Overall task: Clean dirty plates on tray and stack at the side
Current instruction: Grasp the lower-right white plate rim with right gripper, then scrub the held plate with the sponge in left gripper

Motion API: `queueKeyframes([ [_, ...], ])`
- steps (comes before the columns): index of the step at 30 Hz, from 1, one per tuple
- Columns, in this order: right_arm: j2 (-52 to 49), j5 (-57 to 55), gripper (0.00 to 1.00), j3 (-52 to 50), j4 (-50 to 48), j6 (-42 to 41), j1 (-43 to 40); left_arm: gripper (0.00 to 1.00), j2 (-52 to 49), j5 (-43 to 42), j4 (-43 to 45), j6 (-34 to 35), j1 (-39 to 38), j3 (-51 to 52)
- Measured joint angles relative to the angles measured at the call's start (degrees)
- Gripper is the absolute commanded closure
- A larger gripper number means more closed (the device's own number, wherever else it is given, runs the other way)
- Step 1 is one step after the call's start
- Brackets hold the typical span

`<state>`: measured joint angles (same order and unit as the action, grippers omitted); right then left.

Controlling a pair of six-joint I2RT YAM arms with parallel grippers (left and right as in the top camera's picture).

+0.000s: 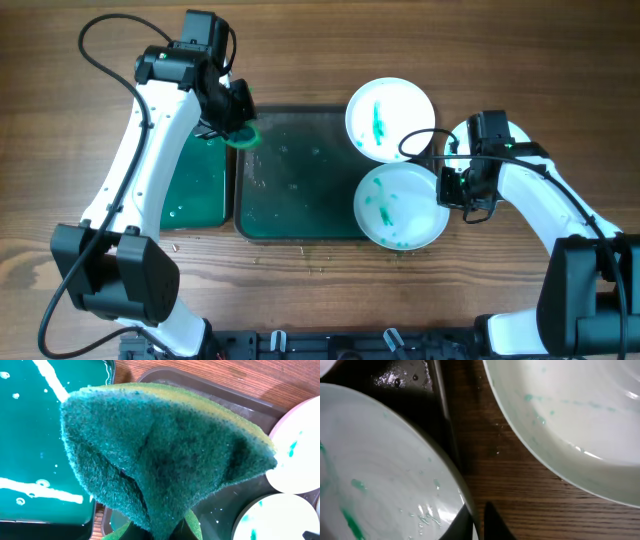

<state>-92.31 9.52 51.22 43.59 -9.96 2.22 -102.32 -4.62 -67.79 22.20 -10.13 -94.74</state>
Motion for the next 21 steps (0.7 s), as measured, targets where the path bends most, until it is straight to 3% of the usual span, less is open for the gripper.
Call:
queueKeyframes([
  [5, 0.0, 3.87, 0.96, -0.11, 0.04, 0.28, 0.94, 0.96, 0.0, 0.0, 0.0, 0.0, 0.0, 0.0],
  [9, 0.0, 5.4, 0.96, -0.02, -0.39, -3.98, 10.51, 0.96, 0.0, 0.0, -0.24, 0.0, 0.0, 0.0],
  [14, 0.0, 4.94, 0.96, 1.92, -12.41, -19.12, 22.84, 0.96, 0.0, 0.0, -0.39, 0.0, 0.0, 0.0],
  [17, -0.44, 2.62, 0.96, 2.32, -20.87, -28.74, 26.45, 0.96, 0.0, 0.0, -0.39, 0.0, 0.0, 0.0],
  [21, -5.75, 1.36, 0.96, 2.84, -27.19, -35.41, 28.61, 0.96, 0.0, 0.0, -0.42, 0.0, 0.0, 0.0],
])
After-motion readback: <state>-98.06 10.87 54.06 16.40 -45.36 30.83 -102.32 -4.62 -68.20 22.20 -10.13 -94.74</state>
